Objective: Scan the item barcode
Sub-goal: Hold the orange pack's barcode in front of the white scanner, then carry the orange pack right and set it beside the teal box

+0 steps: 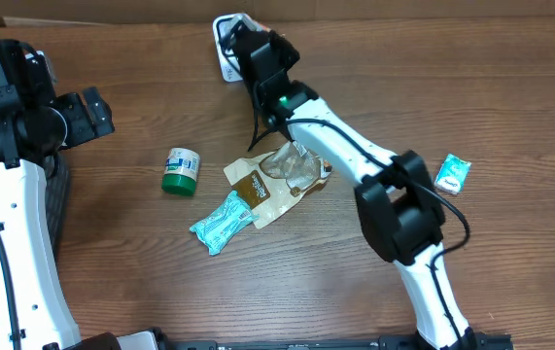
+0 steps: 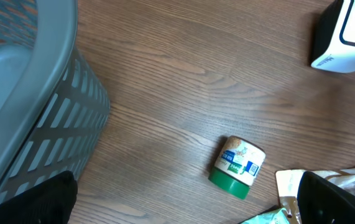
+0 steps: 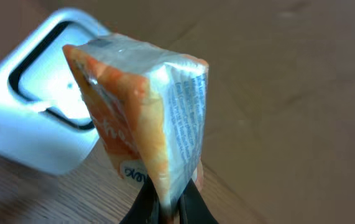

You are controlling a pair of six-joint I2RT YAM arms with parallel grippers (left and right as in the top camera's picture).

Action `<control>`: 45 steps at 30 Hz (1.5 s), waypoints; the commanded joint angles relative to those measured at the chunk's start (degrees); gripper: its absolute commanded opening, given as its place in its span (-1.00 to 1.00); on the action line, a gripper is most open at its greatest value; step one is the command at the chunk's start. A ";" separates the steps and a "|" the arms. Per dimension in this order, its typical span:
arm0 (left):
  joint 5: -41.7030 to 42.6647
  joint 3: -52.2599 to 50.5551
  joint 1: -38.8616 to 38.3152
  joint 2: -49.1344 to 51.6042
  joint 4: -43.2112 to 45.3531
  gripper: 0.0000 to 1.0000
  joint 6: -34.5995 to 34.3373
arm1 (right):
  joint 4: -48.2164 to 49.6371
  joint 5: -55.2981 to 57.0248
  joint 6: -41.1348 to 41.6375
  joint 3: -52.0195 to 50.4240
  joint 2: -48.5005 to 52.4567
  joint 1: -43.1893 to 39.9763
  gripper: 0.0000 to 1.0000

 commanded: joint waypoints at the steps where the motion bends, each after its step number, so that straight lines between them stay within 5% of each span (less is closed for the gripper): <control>1: -0.31 -0.07 -0.04 -0.87 0.22 0.99 0.28 | 1.64 -1.75 -10.73 0.61 1.05 0.07 -0.92; 33: -0.31 -0.07 -0.04 -0.87 0.22 0.99 0.28 | 13.42 -6.12 -12.24 0.57 5.33 0.28 -0.92; 40: -0.31 -0.07 -0.04 -0.87 0.22 0.99 0.28 | 9.92 -6.12 1.70 0.59 -1.25 0.26 -0.92; 45: -0.31 -0.07 -0.04 -0.87 0.22 0.99 0.28 | -2.25 -7.54 14.40 0.57 -10.95 -0.02 -0.92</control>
